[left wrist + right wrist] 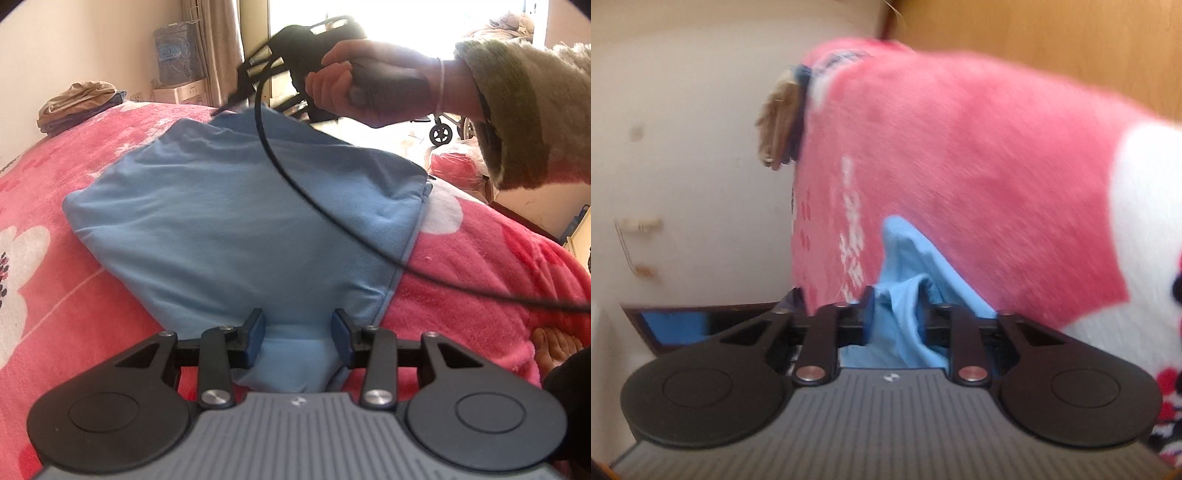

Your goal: Fold clothes

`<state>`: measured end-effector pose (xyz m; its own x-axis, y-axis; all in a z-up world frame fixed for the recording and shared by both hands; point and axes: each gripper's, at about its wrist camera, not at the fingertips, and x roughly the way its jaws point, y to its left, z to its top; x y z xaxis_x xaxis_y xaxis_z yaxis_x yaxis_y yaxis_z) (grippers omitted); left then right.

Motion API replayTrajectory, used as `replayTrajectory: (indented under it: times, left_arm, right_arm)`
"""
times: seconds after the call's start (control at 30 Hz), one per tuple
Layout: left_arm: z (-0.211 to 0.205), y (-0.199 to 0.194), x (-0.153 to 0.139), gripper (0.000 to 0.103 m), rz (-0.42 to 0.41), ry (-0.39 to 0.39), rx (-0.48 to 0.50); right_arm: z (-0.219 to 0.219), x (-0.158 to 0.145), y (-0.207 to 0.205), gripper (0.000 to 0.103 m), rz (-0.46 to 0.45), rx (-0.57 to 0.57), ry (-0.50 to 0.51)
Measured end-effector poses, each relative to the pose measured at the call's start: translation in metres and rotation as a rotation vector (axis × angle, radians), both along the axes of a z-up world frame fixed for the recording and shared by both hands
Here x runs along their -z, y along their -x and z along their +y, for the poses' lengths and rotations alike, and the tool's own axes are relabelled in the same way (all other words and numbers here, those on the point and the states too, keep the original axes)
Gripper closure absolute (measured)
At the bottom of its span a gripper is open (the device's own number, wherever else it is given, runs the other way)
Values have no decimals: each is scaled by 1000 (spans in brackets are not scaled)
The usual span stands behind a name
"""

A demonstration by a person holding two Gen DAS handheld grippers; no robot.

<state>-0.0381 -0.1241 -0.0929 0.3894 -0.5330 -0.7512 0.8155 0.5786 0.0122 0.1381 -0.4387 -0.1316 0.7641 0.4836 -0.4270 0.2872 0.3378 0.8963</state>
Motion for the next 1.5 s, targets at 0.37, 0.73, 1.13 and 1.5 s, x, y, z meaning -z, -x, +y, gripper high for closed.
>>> replayTrajectory:
  times: [0.37,0.73,1.13,1.5]
  left_arm:
    - [0,1,0,61,-3,3,0]
    - [-1,2,0,61,-6,2,-2]
    - [-2,3,-1,60,-8,-1,-1]
    - [-2,2,-1,60,-9,-3,4]
  right_arm:
    - [102,-72,14,91,-482,-500,1256]
    - [28,-49,-27,75,-199,-308,616]
    - [29,-56,-18,82,-298,-270,687]
    - [35,-86,-8,72,-403,-385,733]
